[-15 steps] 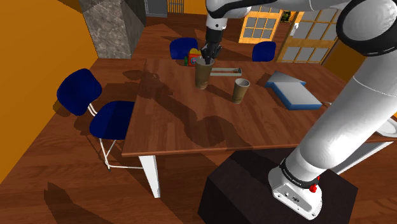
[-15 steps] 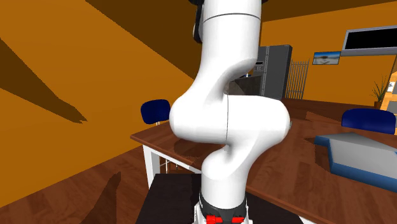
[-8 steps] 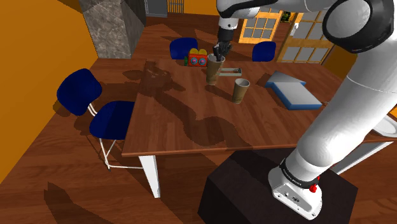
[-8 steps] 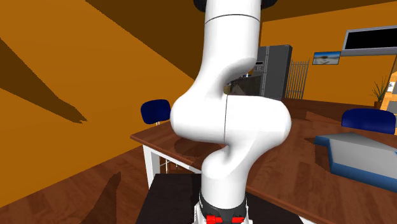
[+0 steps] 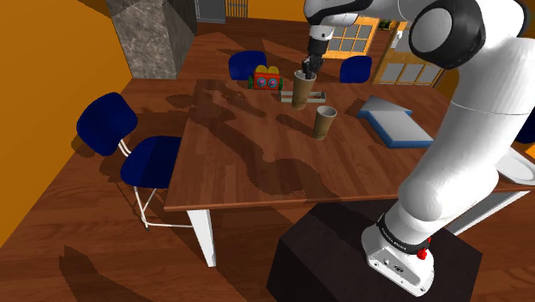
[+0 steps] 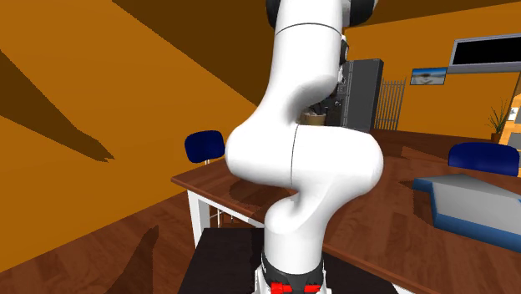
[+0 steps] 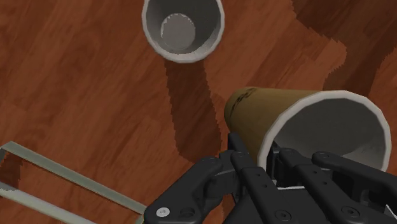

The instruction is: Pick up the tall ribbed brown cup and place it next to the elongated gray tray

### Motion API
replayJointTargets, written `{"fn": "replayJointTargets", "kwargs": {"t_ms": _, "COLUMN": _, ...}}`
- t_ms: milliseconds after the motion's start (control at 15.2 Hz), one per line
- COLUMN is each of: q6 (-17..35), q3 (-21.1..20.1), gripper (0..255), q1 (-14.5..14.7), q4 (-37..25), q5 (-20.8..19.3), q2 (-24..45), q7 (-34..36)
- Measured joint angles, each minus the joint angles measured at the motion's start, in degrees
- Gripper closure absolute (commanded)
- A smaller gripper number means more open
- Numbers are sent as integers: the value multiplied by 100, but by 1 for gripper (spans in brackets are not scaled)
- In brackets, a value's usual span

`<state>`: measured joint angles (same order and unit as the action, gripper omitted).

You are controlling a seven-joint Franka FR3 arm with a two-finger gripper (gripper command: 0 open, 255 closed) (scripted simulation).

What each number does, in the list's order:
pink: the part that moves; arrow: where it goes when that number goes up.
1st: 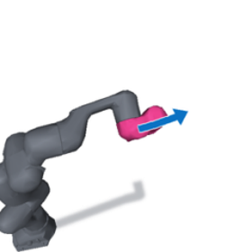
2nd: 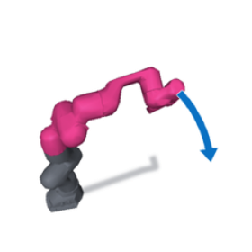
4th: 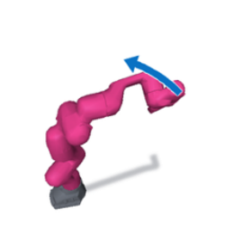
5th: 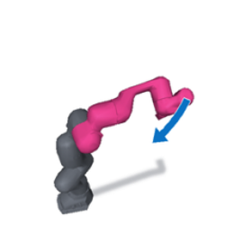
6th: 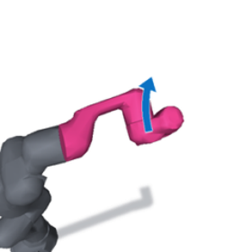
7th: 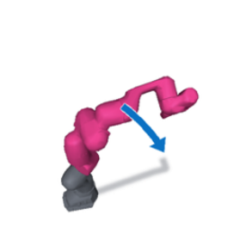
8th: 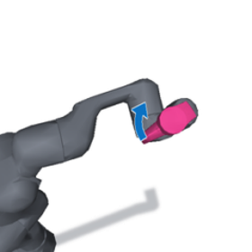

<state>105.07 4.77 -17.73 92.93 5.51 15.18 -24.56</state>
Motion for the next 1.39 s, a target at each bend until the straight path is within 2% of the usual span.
{"fn": "replayJointTargets", "kwargs": {"t_ms": 396, "q6": -273, "q3": 190, "gripper": 255, "q1": -457, "q4": -1087, "q5": 107, "q2": 867, "q7": -617}}
{"fn": "replayJointTargets", "kwargs": {"t_ms": 726, "q6": -673, "q3": 282, "gripper": 255, "q1": -911, "q4": -2450, "q5": 225, "q2": 1870, "q7": -1075}}
{"fn": "replayJointTargets", "kwargs": {"t_ms": 858, "q6": -795, "q3": 299, "gripper": 255, "q1": -1036, "q4": -2795, "q5": 249, "q2": 2102, "q7": -1186}}
{"fn": "replayJointTargets", "kwargs": {"t_ms": 1386, "q6": -287, "q3": 295, "gripper": 255, "q1": -1058, "q4": -2426, "q5": 276, "q2": 2249, "q7": -1277}}
